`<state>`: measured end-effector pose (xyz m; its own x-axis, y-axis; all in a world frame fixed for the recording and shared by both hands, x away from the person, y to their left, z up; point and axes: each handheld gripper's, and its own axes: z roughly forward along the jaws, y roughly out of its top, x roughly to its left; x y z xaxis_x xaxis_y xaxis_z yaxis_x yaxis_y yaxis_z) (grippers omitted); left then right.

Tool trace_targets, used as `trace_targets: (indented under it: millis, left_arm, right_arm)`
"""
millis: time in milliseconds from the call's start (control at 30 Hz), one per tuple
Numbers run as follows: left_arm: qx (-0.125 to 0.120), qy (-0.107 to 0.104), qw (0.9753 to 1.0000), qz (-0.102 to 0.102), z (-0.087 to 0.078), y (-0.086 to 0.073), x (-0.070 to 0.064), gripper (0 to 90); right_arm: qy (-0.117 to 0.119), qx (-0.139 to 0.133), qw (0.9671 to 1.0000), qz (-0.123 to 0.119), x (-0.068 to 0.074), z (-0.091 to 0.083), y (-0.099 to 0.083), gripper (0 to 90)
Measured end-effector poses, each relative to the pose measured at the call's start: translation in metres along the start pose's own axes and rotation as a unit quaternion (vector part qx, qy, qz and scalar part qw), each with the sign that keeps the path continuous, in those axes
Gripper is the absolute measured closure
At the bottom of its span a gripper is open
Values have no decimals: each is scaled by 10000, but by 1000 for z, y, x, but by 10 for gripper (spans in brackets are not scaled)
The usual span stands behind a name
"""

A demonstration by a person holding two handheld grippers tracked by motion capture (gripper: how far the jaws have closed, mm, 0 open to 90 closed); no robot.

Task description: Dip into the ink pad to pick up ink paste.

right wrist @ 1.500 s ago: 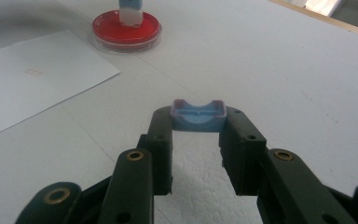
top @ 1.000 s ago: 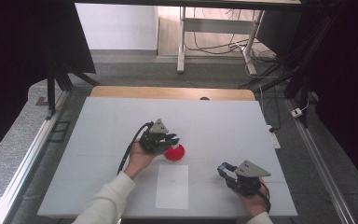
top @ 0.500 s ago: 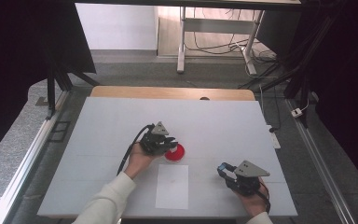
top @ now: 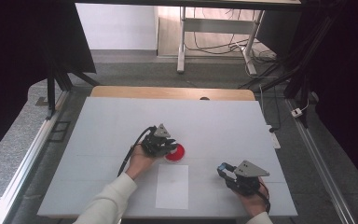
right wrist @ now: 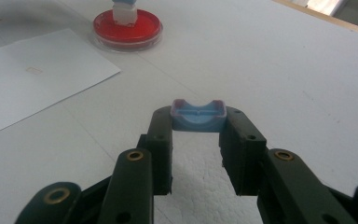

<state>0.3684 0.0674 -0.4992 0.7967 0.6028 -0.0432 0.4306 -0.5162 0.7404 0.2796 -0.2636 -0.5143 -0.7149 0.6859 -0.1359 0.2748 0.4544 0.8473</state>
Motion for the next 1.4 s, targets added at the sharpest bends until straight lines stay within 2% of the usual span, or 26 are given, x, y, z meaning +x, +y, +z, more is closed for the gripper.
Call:
trace_targets:
  millis: [200, 400, 700, 1000, 1400]
  left_arm:
    - [11, 65, 10000, 31, 1, 0, -3, 757]
    - [37, 215, 9996, 199, 1, -1, -8, 757]
    - [-130, 55, 9999, 2, -1, -9, -2, 758]
    - [-27, 81, 9999, 120, 1, -3, -3, 757]
    - [-122, 56, 9999, 73, -2, -4, -2, 756]
  right_arm:
    - [-17, 1, 10000, -21, 0, 0, 0, 650]
    - [-46, 24, 10000, -19, 1, 0, 0, 650]
    - [-16, 5, 10000, -12, 1, 0, 0, 650]
    - [-29, 2, 10000, -3, 1, 1, 0, 650]
    - [-55, 14, 10000, -16, 1, 0, 0, 650]
